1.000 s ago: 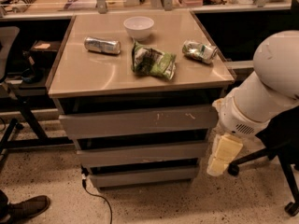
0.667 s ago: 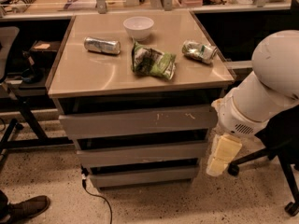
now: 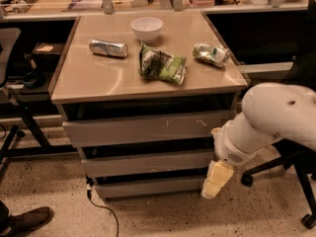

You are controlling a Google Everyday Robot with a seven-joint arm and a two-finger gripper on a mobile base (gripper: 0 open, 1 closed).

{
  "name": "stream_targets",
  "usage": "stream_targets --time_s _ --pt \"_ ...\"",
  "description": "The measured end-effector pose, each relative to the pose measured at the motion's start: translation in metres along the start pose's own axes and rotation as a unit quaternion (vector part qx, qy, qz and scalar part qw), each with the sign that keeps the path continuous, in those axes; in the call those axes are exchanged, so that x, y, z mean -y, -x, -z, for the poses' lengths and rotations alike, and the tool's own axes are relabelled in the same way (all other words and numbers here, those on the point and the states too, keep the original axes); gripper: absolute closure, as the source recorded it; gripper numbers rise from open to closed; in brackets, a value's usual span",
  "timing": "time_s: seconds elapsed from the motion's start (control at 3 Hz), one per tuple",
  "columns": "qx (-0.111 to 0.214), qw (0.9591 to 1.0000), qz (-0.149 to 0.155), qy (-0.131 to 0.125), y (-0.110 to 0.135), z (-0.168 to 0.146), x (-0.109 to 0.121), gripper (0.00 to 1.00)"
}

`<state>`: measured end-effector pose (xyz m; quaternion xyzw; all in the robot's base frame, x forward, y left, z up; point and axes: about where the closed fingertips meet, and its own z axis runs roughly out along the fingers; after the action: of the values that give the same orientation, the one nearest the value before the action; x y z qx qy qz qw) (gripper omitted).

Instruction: Open middle drawer

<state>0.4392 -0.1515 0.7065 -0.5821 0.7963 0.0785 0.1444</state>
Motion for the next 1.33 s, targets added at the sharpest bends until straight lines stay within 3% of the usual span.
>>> stream_targets --time_s 0.67,1.0,1.33 --pt "0.025 0.9996 -0.009 0.009 -0.01 -0.112 0.033 0.0" --pt "0.025 0.9996 -0.009 0.009 -0.01 -0.113 0.033 0.0" --pt "0.03 0.9994 -0.008 0.013 -0.014 -0.156 0.034 0.0"
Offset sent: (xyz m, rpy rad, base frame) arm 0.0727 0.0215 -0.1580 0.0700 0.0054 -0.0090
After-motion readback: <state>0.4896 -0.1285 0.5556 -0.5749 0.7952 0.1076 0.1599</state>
